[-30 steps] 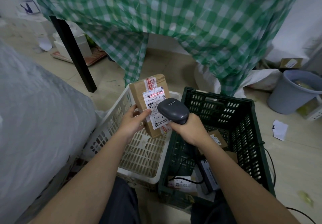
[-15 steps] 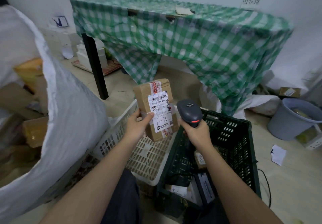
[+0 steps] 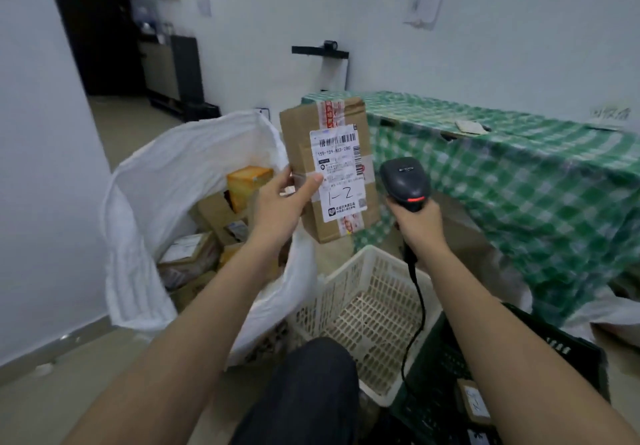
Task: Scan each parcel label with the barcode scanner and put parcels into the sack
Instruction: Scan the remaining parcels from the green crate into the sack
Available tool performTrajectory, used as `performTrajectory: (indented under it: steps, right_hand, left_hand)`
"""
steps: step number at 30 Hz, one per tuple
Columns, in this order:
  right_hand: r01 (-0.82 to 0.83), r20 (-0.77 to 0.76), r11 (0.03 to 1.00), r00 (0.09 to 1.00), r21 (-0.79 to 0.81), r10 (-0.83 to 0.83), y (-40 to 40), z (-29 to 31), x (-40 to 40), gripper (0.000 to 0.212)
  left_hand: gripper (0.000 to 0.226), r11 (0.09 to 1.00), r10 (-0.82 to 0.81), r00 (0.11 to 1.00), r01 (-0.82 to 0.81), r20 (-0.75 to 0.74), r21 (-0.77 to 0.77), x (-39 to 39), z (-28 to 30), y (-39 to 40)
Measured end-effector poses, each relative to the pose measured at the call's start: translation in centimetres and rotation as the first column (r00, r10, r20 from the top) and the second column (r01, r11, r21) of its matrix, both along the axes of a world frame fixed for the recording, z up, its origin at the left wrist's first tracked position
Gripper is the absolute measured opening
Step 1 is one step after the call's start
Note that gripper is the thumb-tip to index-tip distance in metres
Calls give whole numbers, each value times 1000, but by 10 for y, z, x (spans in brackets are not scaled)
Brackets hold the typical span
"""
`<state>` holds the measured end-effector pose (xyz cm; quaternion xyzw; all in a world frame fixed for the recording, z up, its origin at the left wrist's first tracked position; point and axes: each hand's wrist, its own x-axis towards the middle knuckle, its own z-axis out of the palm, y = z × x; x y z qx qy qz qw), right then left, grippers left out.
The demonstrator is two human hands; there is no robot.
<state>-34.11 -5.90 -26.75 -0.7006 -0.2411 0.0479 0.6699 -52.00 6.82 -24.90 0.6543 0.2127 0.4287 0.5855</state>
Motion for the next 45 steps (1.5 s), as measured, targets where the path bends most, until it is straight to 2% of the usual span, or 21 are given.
performTrajectory:
  steps: [2,4,7,10,12,13,15,16,17,19,21,23,28,32,36,39,45]
  right_hand:
    - [-43,33,999,999,-11,44,24,10,-15,25]
    - [-59,59,998,996,-29,61,47,16,-27,33]
    - [-48,96,996,994,-80,55,74,18,-36,32]
    - [-58,100,993,993,-104,68,91,11,-34,36]
    - [-60,77,992,995,-111,69,98,4,-29,36]
    - [-62,61,992,996,-110,69,100,1,-25,35]
    - [-51,50,989,997,-138,58,98,-5,-18,27]
    - [-47,50,985,997,-165,56,96,-8,-12,23]
    - [-46,44,981,998,-191,55,92,-13,-7,22]
    - [-48,26,970,998,-240,56,81,-23,6,23]
    - [-35,9,957,999,-289,39,69,-33,18,25]
    - [-15,3,945,1000,-327,17,54,-43,28,26]
    - [47,-36,936,997,-349,-64,8,-64,49,29]
    - [142,-100,935,978,-326,-183,-44,-79,62,26]
    - [251,-122,903,943,-348,-309,-118,-99,75,20]
    - [332,-168,866,894,-374,-415,-175,-118,88,25]
    - [446,-226,802,800,-397,-556,-258,-164,110,18]
  left_hand:
    - [34,998,62,998,-62,1,16,-30,4,23]
    - [27,988,151,989,-151,-4,26,-57,7,42]
    - [27,961,278,960,-278,-41,4,-92,3,80]
    - [51,908,419,884,-408,-207,96,-102,-4,127]
    - [52,882,472,797,-433,-378,187,-92,-14,156]
    - [48,890,454,750,-404,-482,210,-84,-21,168]
    - [49,945,311,696,-296,-648,136,-67,-34,186]
    - [50,964,237,701,-257,-673,72,-59,-38,189]
    - [51,971,218,716,-230,-663,71,-52,-41,191]
    - [48,971,233,765,-154,-600,182,-36,-36,180]
    - [40,931,280,838,-119,-468,344,-23,-27,161]
    - [36,894,280,897,-113,-342,434,-11,-21,140]
    - [27,871,175,975,-87,-140,483,26,-7,78]
    - [26,870,0,990,71,-144,488,72,-10,18]
    - [30,823,-119,955,248,-272,511,130,-38,-42]
    - [32,792,-217,903,385,-372,474,172,-68,-87]
    - [31,742,-354,720,605,-597,290,248,-158,-158]
